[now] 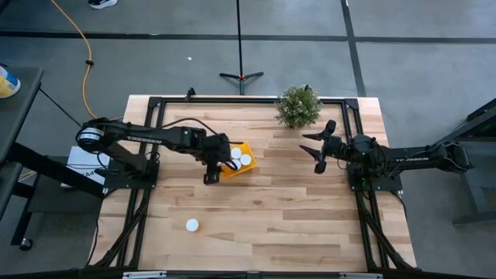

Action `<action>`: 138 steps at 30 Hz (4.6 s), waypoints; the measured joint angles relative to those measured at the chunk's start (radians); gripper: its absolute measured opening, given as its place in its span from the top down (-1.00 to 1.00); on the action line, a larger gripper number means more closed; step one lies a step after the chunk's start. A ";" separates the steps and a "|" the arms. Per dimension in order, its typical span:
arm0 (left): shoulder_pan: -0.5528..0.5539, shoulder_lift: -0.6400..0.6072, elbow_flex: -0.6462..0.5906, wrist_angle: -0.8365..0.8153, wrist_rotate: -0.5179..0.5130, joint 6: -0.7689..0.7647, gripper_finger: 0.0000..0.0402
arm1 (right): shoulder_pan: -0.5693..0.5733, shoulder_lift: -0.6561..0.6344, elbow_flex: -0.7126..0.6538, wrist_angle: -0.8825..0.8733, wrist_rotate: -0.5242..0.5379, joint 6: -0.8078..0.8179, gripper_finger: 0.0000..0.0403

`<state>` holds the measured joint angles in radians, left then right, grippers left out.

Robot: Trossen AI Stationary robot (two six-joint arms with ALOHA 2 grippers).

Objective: Pick and place pill bottles into a basket
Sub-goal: Put the orange pill bottle into the yellow bin

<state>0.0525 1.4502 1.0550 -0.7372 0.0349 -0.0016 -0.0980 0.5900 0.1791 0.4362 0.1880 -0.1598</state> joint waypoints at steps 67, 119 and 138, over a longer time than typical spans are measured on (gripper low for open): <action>-0.429 -0.399 -0.425 0.410 -0.407 -0.189 0.18 | 0.000 0.000 0.000 -0.051 0.014 0.029 0.15; -0.535 -0.391 -0.423 0.339 0.155 -0.684 -0.32 | 0.000 0.000 0.000 -0.051 0.016 0.073 0.15; -0.644 -0.230 -0.372 0.319 0.096 -0.928 -0.32 | 0.000 0.007 -0.001 -0.044 0.062 0.075 0.15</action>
<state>-0.5915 1.2206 0.6830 -0.4185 0.1306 -0.9298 -0.0982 0.5968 0.1783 0.3923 0.2497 -0.0847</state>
